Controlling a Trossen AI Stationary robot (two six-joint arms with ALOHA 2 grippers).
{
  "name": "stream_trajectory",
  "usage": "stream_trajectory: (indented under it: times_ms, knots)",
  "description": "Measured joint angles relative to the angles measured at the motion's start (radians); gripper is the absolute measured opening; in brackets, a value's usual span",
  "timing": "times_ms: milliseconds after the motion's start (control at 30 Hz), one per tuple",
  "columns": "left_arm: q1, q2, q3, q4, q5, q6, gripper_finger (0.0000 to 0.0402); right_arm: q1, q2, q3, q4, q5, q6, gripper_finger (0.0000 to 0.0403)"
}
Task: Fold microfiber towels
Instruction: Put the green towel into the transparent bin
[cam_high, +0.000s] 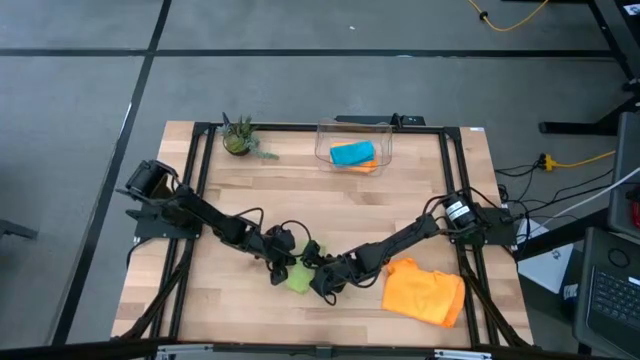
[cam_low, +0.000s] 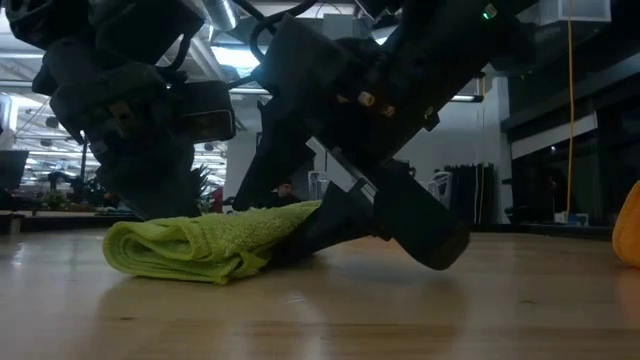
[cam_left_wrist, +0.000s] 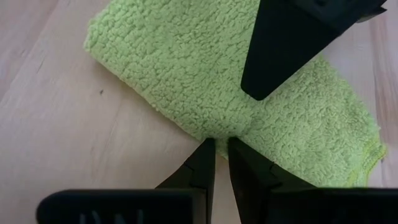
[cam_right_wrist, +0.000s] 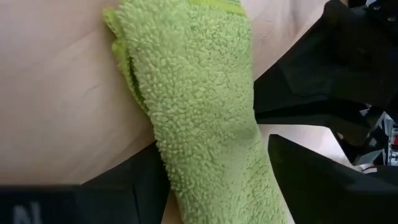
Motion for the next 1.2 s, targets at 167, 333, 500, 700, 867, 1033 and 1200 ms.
stream_trajectory:
  times_ms: [167,333,500,700,867,1033,1200]
  knots:
    - [0.001,0.0,0.003,-0.012,0.001,0.008,0.0041,0.0,0.001,-0.001,-0.004,-0.002,0.002,0.0227]
    - [0.001,-0.001,0.005,-0.028,0.001,0.008,0.0041,0.0,0.003,-0.001,-0.005,-0.003,0.005,0.0196]
    - [0.001,-0.001,0.005,-0.03,0.001,0.017,0.0041,-0.006,0.003,-0.002,-0.01,-0.036,0.005,0.016]
    - [0.001,-0.001,0.004,-0.021,0.001,0.023,0.0041,-0.017,0.003,-0.003,-0.011,-0.076,0.059,0.0095]
    - [0.001,0.0,0.003,-0.02,0.001,0.024,0.0041,-0.018,0.004,-0.003,-0.011,-0.097,0.138,0.0018]
    - [0.001,-0.021,0.001,-0.036,0.0,0.025,0.0041,-0.014,0.001,-0.003,-0.025,-0.003,0.279,0.0017]
    - [0.001,-0.089,0.0,-0.079,0.0,0.065,0.0041,-0.009,-0.043,-0.006,-0.104,0.05,0.423,0.0017]
